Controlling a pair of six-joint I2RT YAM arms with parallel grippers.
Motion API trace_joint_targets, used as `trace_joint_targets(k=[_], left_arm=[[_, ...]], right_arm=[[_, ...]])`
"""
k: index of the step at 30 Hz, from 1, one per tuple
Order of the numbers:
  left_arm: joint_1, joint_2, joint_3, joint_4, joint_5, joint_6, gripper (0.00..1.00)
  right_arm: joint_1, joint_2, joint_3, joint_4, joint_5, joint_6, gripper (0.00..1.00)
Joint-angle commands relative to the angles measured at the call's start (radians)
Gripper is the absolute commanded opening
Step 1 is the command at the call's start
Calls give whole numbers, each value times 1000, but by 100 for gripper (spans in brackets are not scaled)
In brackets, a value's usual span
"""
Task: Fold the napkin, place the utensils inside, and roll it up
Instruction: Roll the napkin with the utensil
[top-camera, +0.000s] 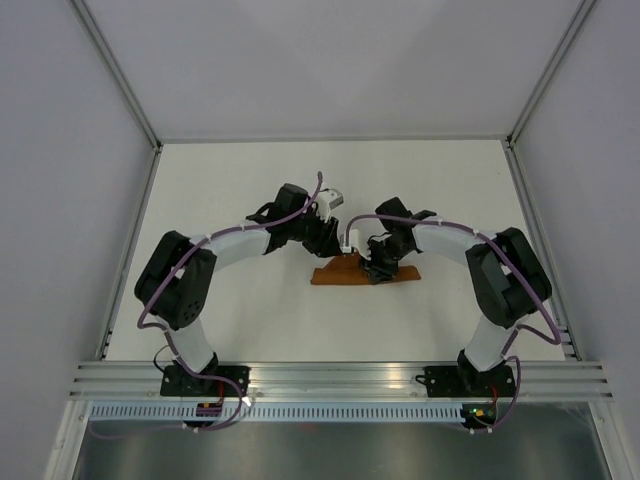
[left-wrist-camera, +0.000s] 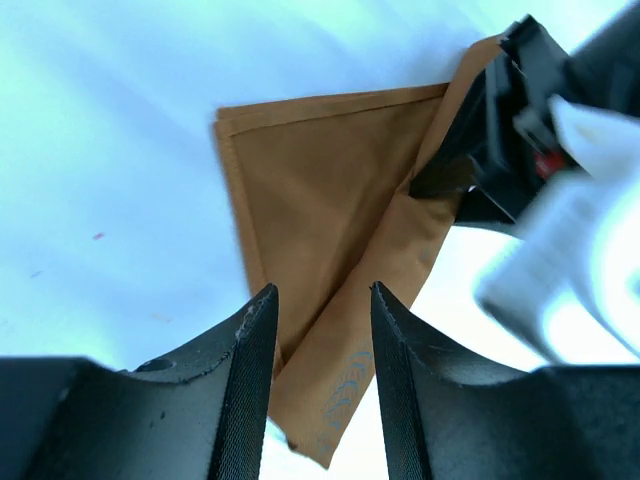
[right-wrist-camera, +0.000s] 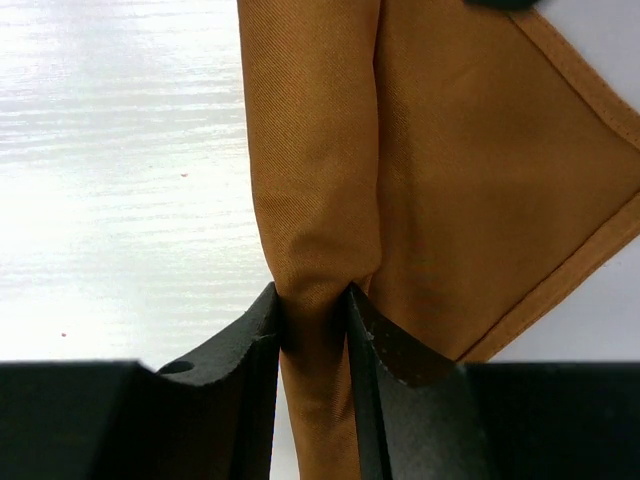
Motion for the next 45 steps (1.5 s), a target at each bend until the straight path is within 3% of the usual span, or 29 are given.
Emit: trace_joint_targets(k=[1,6,11,21,29,41,45], left_arm=[[-7,-117,-87,156,-121,-51,47],[-45,-200,-230,314,-207,-51,48],[-224,-217,-325,449,-386,90,51],[-445,-96,-275,499,-569,328,59],[-516,-30,-223,446,-592,402,59],[-525,41,-207,425,-552,440,59],[-533,67,-198,426,-601,455,59]], right_arm=[[-49,165,97,-282,-69,-94,15],[-97,334,303,-508,-138,-162,15],[-128,494,455,-667,-186,-219,15],[-154,564,506,-661,-181,-197,15],[-155,587,516,-650,-180,-180,15],[-157,598,516,-638,-178,-165,15],[-160,603,516,-636,-177,-165,15]])
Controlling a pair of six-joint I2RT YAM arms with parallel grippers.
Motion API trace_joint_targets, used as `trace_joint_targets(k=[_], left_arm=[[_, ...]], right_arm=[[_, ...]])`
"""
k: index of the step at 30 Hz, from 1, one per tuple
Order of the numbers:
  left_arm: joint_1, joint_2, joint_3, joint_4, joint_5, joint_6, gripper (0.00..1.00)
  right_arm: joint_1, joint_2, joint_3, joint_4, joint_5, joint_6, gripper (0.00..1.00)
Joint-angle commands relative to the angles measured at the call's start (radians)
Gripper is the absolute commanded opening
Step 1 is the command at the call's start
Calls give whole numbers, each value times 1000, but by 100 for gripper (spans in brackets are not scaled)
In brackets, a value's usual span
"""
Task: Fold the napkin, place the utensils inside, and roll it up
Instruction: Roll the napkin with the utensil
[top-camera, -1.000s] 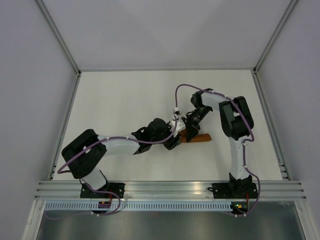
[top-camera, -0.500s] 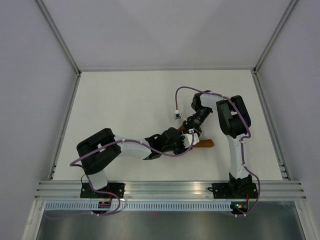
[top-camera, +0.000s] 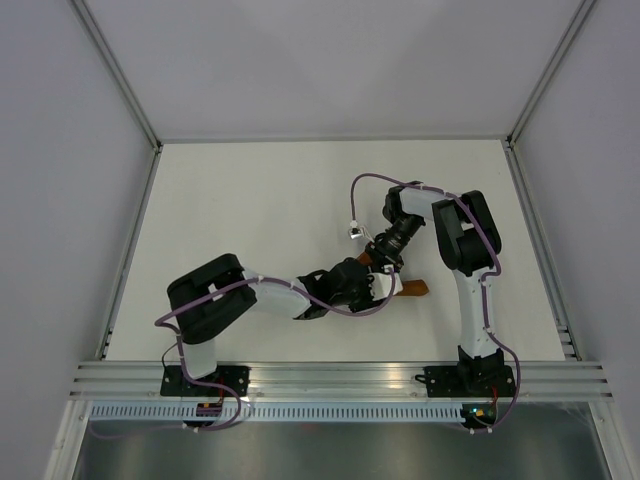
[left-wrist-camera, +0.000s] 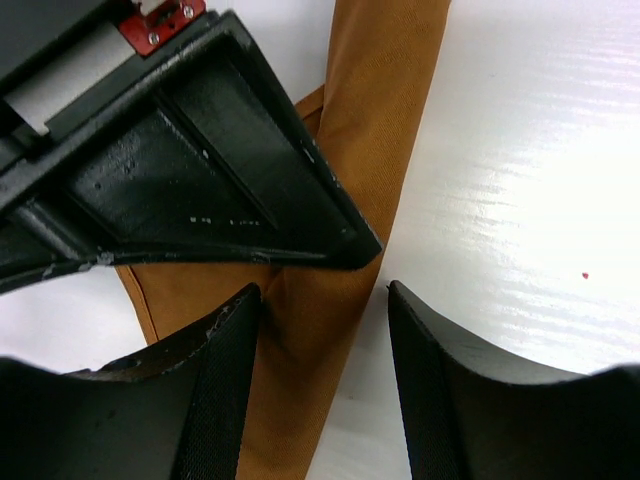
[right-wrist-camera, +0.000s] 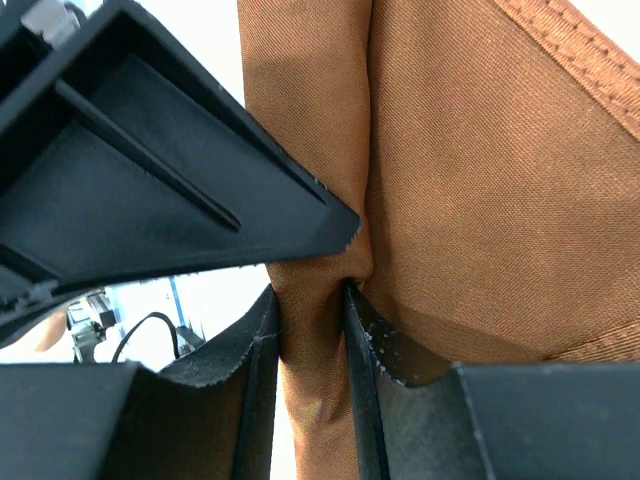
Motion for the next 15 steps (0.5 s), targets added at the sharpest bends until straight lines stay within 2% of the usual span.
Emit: trace_joint_targets(k=[1,3,6,10,13,15], left_arm=[[-11,30,35,-2,-33,63,59],[-11,48,42,-7,-44,71,59],[-11,70,62,-39,-70,74,50],[-11,82,84,-82,-67,69,24],[-11,91,102,-127,-41,62,11],[-10,99,113,-154,-17,57,2]], right_arm=[[-5,69,-10,169,135,-56,15],[-4,67,-10,171,134,-54,15],[-7,67,-10,171,132,-56,15],[-7,62,-10,171,129,-51,15],[-7,53,-13,185,123,-34,16],[-8,36,-23,206,120,-19,20]])
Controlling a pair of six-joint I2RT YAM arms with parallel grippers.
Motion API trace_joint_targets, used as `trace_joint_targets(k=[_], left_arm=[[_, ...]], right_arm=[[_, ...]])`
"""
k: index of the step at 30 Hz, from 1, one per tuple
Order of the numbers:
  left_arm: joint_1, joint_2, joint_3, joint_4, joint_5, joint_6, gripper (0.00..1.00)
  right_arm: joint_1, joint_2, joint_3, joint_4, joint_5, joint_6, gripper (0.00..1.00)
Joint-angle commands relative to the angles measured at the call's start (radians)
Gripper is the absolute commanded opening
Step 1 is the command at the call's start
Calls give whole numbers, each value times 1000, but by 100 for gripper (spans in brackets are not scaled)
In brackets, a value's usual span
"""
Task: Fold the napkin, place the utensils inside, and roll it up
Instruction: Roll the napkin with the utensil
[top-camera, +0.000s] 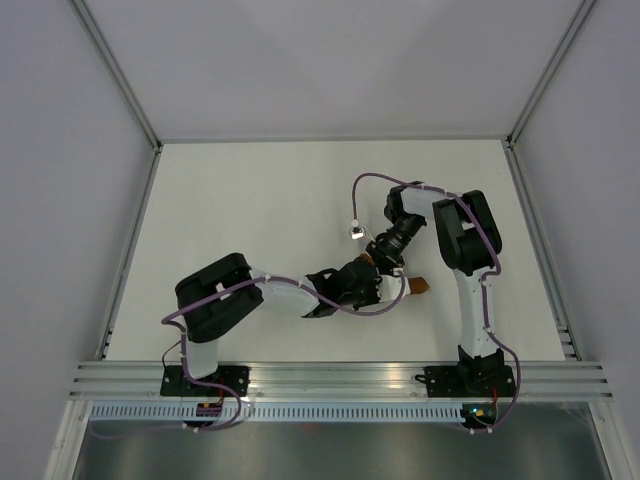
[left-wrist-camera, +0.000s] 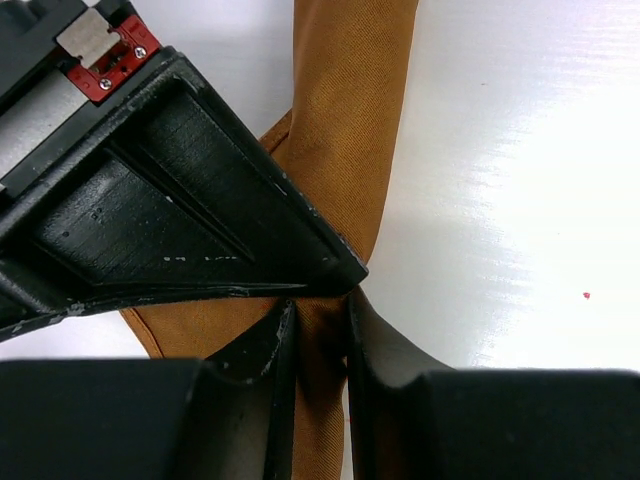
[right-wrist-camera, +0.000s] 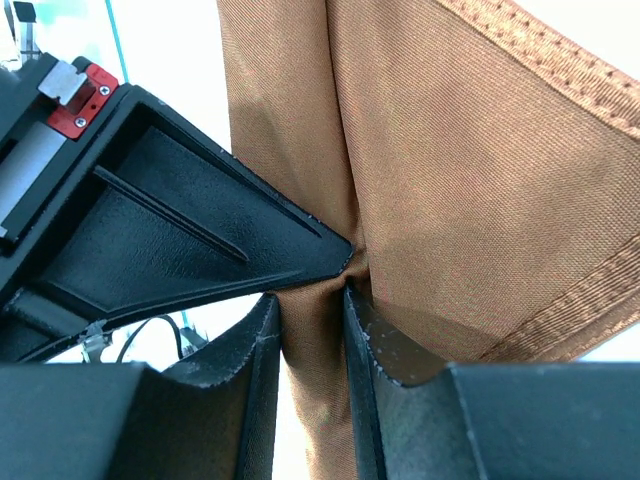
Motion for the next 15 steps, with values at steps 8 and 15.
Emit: trace_joint_targets(k=[8,15], left_arm=[[44,64,73,-176,162,-19,2],[97,76,110,-252,305,-60,2]], right_arm=[[-9,-96,-78,256,102,-1,46],[-44,-223,-133,359,86,82,60]])
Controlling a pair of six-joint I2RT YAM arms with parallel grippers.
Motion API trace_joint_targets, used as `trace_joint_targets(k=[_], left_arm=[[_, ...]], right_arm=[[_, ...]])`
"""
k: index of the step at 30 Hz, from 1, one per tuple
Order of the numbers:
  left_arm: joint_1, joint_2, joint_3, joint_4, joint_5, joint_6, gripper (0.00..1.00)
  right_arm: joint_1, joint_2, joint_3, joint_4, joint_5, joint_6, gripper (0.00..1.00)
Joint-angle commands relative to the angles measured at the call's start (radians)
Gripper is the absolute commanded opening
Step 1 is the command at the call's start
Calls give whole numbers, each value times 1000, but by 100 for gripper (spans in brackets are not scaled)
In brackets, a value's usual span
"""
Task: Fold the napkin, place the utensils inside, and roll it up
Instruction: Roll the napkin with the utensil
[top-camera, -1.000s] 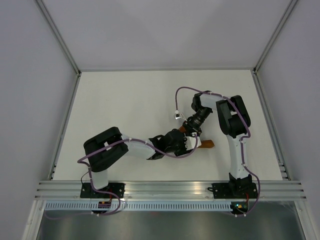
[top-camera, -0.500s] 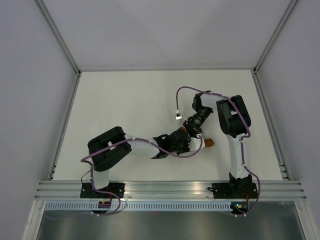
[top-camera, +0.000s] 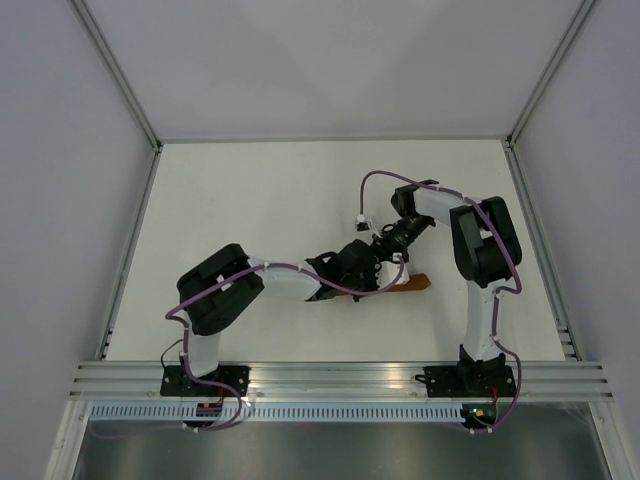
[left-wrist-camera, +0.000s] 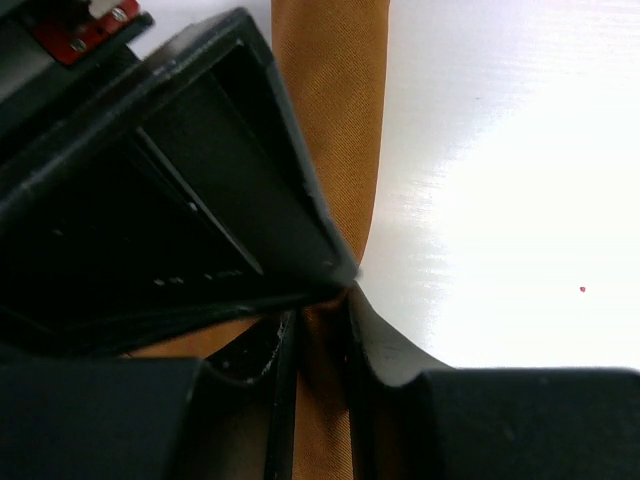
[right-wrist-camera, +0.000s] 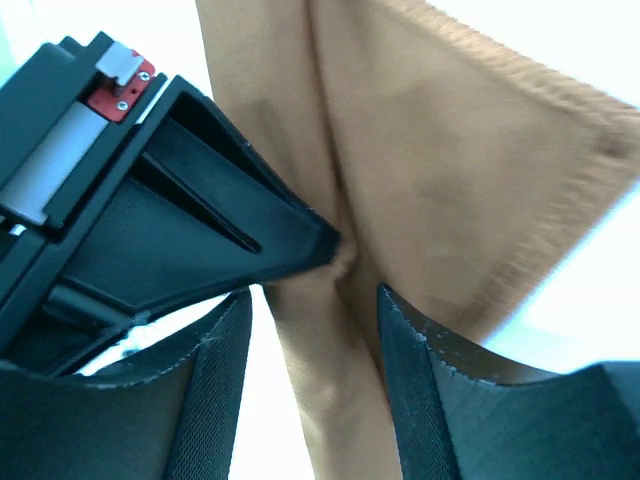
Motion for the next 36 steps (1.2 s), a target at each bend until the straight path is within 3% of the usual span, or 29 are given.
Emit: trace_joint_targets(k=[1,14,19,26,32,36], left_arm=[[25,47,18,-124,119,-58,2],[161,131,162,-349,387,-179,2],[219,196,242,-428,495,-226,3],[276,289,311,-460,605,-291,6],[287,326,357,-481,632,-319,9],[285,343,381,-494,625,-326,10]], right_arm=[[-36,-71,-26,219,39,43,59],[-202,-372,-240,659,25,318,60],[-208,-546,-409,777,57,292,61],[-205,-709,-613,829,48,121,63],[-128,-851,-809,996,150,124,66],[25,-907,-891,1121,279,124,69]])
